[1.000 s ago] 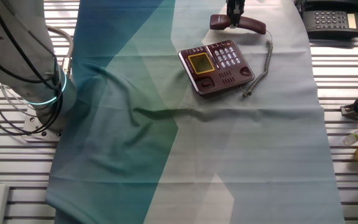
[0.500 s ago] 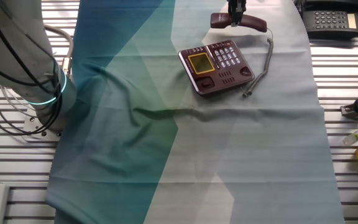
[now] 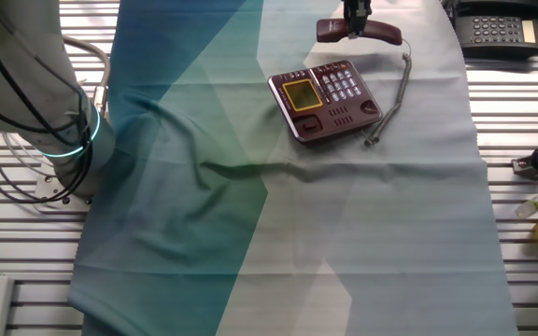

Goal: Place the handset of the telephone on the corresponding phone cradle

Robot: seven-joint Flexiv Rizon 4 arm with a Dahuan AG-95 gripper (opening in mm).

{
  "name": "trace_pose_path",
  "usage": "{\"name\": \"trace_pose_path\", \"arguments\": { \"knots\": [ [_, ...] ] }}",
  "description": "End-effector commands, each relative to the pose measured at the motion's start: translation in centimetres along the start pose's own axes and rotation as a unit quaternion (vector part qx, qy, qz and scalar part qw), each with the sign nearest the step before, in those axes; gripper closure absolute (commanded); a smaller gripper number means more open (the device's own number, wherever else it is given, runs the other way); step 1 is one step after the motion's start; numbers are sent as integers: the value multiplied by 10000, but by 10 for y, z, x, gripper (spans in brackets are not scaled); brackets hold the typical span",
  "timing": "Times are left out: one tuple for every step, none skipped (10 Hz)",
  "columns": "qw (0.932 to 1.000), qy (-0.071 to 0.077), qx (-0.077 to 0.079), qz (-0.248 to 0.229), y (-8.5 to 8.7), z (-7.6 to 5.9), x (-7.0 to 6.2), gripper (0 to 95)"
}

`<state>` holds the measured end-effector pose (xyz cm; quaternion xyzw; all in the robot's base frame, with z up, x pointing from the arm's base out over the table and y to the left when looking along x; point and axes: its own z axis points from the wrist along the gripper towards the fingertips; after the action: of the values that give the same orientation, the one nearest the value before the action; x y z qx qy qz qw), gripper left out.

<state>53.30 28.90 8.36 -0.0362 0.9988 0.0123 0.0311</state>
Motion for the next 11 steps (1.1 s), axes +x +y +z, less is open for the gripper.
{"name": "trace_pose_path", "arguments": {
  "knots": [
    [10000, 37, -14, -41, -2, -10, -2, 950],
    [10000, 31, -31, -75, -4, -17, -2, 950],
    [9999, 30, -79, -89, -5, -20, -2, 950],
    [9999, 37, -93, -102, -7, -24, -2, 950],
    [9998, 45, -107, -149, -10, -31, -1, 950],
    [9997, 42, -152, -193, -14, -34, 1, 950],
    [9995, 48, -157, -262, -16, -36, 2, 950],
    [9992, 47, -177, -366, -20, -37, 3, 950],
    [9987, 44, -192, -472, -23, -38, 4, 950],
    [9985, 43, -187, -505, -24, -38, 4, 950],
    [9978, 47, -214, -633, -31, -40, 6, 950]
  ]
}}
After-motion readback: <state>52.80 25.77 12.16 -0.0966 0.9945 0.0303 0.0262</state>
